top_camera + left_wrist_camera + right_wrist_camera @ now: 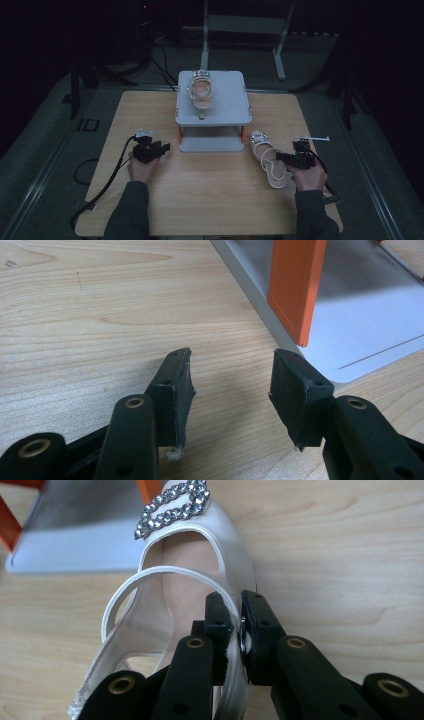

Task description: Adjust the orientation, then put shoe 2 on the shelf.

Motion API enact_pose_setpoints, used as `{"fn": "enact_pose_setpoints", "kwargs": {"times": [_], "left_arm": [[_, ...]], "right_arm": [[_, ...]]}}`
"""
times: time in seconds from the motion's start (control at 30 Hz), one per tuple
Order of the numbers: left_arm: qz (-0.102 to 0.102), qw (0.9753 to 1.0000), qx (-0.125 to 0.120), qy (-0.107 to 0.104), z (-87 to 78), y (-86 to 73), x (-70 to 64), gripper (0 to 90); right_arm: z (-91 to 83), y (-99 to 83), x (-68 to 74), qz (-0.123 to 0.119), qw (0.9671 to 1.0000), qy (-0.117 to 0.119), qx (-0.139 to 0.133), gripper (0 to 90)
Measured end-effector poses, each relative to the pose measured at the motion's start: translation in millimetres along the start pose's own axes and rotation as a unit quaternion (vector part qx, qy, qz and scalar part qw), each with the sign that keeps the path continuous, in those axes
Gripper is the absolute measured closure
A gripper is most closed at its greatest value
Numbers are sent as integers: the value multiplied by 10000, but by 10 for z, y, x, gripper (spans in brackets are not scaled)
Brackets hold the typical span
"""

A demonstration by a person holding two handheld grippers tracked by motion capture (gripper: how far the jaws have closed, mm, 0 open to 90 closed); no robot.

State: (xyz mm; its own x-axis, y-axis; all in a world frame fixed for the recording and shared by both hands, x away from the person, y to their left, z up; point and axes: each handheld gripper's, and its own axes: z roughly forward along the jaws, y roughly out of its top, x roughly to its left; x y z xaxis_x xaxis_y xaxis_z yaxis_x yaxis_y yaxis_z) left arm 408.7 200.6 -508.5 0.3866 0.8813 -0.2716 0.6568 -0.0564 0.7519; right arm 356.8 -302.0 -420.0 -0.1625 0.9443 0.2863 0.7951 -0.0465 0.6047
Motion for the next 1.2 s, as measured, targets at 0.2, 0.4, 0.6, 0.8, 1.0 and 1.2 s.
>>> {"fn": "enact_pose_setpoints", "kwargs": {"times": [0.2,0.4,0.6,0.8,1.0,1.2], "left_arm": [[3,10000,1,-5,0,0,0,511],[5,10000,5,-5,-1,0,-2,511],[-5,10000,3,-14,-1,1,-3,511],[-1,10000,-2,-3,-4,0,-5,510],[2,10000,0,-15,-4,-1,-7,510],[35,10000,-27,-43,-11,-5,-6,509]], "right_arm": [[-82,159,-38,240,9993,45,-277,828],[-281,481,30,440,9960,134,-765,828],[-589,1004,283,419,9904,216,-1300,827],[-607,1468,711,297,9886,468,-1396,827],[-244,1777,1124,451,9912,512,-1135,827],[118,1913,1458,636,9940,478,-756,827]]}}
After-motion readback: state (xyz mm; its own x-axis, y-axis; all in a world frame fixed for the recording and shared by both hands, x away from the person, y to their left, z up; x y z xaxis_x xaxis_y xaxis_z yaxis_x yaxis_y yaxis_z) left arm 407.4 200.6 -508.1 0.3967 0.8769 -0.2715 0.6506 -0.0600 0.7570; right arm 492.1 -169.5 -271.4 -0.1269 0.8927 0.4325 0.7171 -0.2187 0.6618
